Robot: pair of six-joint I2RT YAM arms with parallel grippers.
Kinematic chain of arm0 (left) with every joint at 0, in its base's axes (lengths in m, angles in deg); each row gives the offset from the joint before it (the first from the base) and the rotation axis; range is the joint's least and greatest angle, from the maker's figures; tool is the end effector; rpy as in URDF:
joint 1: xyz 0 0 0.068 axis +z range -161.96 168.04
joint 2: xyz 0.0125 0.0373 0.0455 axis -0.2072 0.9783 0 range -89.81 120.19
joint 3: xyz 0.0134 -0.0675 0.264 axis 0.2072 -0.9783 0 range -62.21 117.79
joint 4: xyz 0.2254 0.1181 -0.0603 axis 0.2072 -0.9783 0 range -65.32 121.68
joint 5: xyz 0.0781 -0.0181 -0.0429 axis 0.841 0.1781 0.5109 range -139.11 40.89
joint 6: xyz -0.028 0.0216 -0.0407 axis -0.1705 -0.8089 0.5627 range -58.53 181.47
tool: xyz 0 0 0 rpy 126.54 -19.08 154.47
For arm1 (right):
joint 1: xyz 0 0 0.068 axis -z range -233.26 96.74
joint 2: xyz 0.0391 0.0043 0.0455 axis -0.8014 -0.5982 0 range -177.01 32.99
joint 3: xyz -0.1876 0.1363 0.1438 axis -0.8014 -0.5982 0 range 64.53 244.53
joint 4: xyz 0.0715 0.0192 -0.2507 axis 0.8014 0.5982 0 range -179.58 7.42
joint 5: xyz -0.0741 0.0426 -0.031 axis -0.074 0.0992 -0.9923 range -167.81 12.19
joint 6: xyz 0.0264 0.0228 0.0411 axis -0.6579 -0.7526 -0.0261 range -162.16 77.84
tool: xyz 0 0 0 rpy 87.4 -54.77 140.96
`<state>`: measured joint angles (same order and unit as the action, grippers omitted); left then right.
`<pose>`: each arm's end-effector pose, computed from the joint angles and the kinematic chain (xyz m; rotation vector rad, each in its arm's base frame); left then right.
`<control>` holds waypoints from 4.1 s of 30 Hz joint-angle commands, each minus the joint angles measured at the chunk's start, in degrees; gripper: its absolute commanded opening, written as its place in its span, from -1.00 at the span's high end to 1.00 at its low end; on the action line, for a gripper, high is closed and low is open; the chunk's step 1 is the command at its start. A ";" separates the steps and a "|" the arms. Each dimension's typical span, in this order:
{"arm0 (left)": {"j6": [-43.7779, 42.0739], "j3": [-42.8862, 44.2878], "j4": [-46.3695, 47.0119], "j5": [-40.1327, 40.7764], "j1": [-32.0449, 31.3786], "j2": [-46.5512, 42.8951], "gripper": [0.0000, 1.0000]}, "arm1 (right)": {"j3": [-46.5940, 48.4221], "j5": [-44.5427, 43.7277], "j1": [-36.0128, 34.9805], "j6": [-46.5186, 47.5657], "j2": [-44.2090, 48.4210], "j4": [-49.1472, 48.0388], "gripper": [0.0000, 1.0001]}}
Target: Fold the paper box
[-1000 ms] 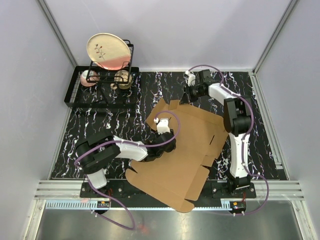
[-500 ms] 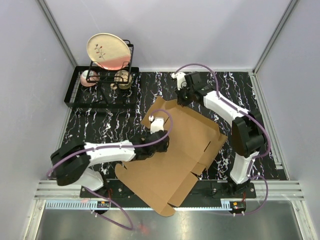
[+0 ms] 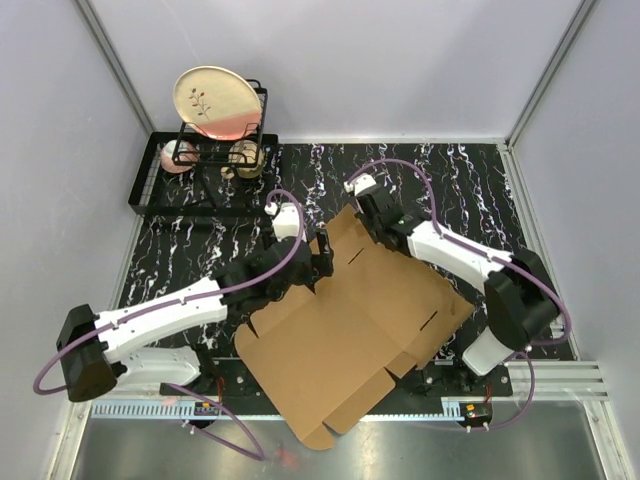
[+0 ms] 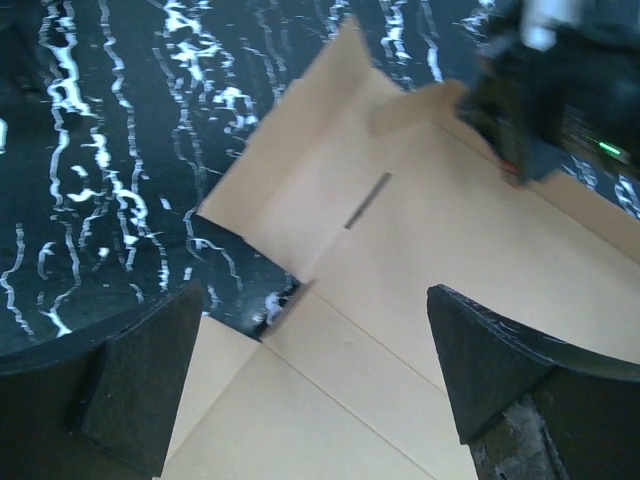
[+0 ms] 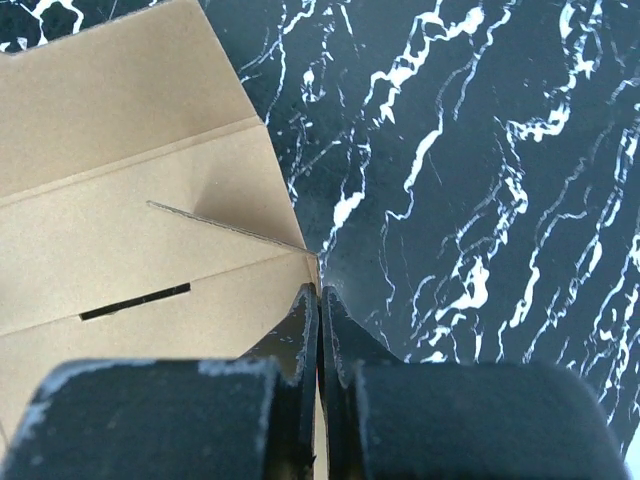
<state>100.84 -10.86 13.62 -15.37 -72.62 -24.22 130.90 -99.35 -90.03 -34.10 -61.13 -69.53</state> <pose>0.1401 -0.2088 0.2965 0.0417 2.0623 -0.4623 0.2927 0.2024 0.2365 -0.7316 2.2230 -0.2067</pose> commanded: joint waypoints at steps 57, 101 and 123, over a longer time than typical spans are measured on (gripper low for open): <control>15.91 -11.81 5.50 -12.12 17.07 3.00 -0.40 | -1.76 7.57 -10.77 1.79 24.87 2.62 1.00; 3.26 -23.41 62.53 -28.63 23.57 15.71 -0.65 | -11.35 -42.18 -28.88 30.88 10.81 -19.61 1.00; 1.67 -24.81 88.81 -37.07 22.96 29.07 0.19 | -10.56 -40.69 -30.20 28.77 10.54 -18.03 1.00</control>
<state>102.59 -35.36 93.42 -49.19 -49.37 3.88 119.67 -138.38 -119.45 -4.90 -50.47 -85.81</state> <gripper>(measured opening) 0.458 0.014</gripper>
